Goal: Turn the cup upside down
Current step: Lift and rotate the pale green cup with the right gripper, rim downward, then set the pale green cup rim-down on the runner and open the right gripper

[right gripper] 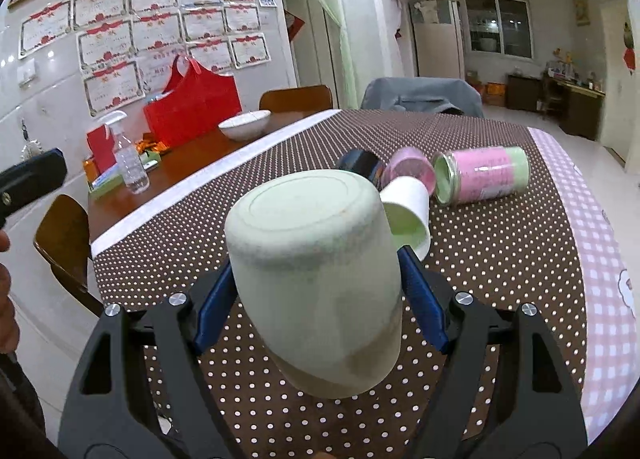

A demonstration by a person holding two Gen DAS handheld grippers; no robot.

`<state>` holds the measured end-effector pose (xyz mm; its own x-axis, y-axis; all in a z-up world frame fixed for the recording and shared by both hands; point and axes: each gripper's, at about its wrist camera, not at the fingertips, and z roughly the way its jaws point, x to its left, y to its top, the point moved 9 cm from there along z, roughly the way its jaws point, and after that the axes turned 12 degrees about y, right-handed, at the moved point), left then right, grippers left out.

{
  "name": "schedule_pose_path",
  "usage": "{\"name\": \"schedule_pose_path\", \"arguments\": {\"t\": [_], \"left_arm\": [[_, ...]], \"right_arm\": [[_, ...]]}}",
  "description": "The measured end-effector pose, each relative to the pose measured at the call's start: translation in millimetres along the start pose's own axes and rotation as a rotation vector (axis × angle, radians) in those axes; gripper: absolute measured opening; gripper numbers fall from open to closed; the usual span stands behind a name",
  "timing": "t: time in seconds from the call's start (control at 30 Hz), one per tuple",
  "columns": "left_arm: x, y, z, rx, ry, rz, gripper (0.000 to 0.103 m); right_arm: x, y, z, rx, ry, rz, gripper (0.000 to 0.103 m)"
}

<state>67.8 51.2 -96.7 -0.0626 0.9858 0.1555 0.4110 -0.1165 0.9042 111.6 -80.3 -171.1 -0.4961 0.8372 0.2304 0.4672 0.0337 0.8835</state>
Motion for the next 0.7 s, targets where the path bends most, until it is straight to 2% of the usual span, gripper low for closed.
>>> {"name": "schedule_pose_path", "arguments": {"t": [0.3, 0.43, 0.57, 0.7], "left_arm": [[-3.7, -5.0, 2.1, 0.012, -0.003, 0.007, 0.089], [-3.6, -4.8, 4.5, 0.016, -0.002, 0.009, 0.089], [-4.3, -4.8, 4.5, 0.017, -0.001, 0.009, 0.089], [-6.1, -3.7, 3.6, 0.013, -0.003, 0.014, 0.089]], "right_arm": [[-2.4, -12.2, 4.4, 0.020, -0.031, 0.017, 0.076], [-2.2, -9.6, 0.0, 0.010, -0.037, 0.018, 0.083], [-2.1, -7.1, -4.4, 0.007, -0.055, 0.016, 0.097], [-6.0, -6.9, -7.2, 0.015, -0.080, 0.026, 0.097]]}}
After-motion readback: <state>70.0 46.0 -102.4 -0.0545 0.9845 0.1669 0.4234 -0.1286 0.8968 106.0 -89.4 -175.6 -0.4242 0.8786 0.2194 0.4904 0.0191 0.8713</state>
